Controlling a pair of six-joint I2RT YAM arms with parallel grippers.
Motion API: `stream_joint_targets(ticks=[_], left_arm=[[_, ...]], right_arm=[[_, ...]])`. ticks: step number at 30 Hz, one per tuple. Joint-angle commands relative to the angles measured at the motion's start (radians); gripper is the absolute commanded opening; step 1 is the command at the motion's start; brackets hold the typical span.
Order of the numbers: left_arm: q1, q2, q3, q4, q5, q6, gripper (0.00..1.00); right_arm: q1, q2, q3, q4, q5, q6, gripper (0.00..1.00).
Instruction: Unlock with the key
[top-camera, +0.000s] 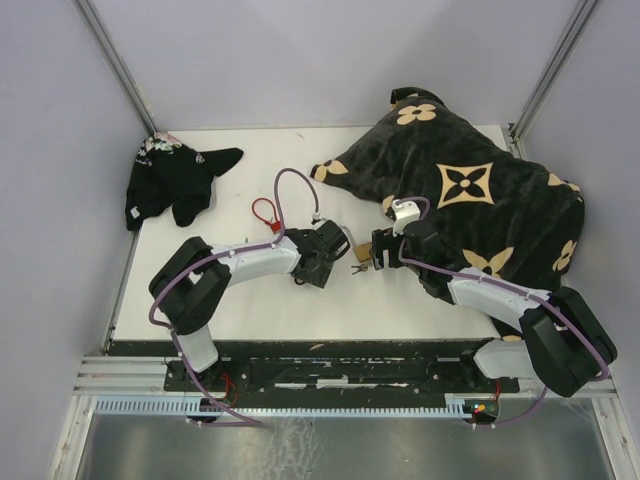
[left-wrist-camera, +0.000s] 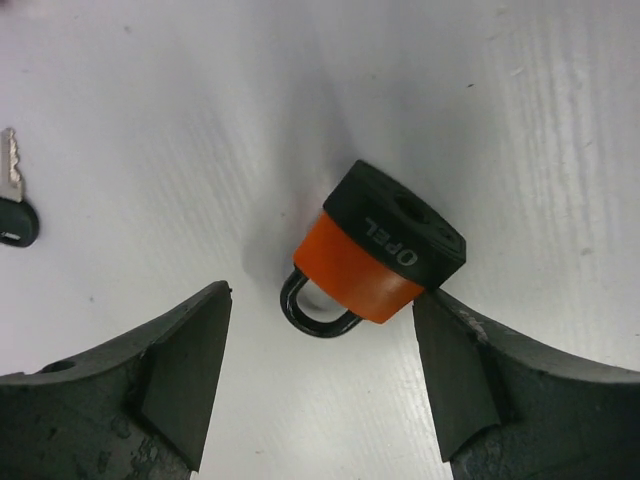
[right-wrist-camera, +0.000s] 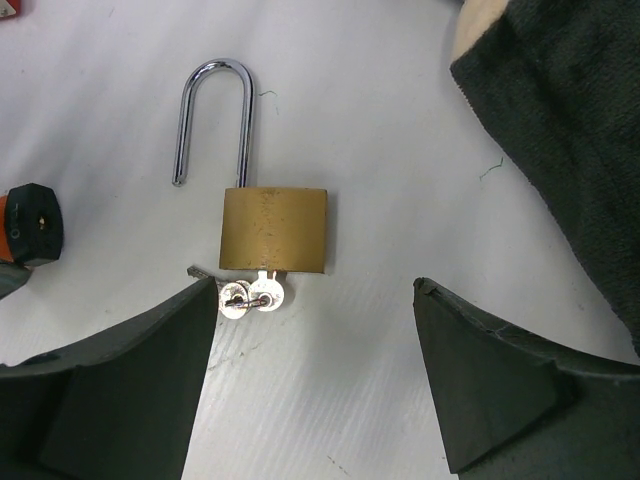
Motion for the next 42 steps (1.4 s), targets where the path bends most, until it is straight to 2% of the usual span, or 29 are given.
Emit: stream_joint_targets(ticks=[1, 8, 14, 24, 29, 34, 42], left_arm=[[0.018, -0.053, -0.025, -0.066, -0.088, -0.065, 0.8], [0.088, -0.088, -0.053, -0.092, -0.11, -0.12, 0.8], [0.139, -0.105, -0.06, -0.054, -0.097, -0.144, 0.81], [0.243, -0.09, -0.069, 0.084, 0.028, -0.149, 0.81], [0.255, -0.057, -0.042, 0.09, 0.056, -0.147, 0.81], [0.284, -0.116, -0.041, 0.075, 0.062, -0.147, 0.81], [0.423, -0.251, -0.079, 0.032, 0.058, -0.213, 0.81]], right_arm=[[0.007, -0.002, 0.012, 0.04, -0.001, -0.011, 0.86], [0.007, 0.001, 0.014, 0.041, -0.003, -0.012, 0.86], [0.007, 0.003, 0.015, 0.041, -0.002, -0.009, 0.86], [0.007, 0.009, 0.018, 0.038, -0.004, -0.008, 0.86], [0.006, 0.013, 0.02, 0.037, -0.005, -0.008, 0.86], [0.006, 0.012, 0.023, 0.033, -0.011, -0.009, 0.86], [0.006, 0.001, 0.024, 0.027, -0.024, -0.005, 0.86]])
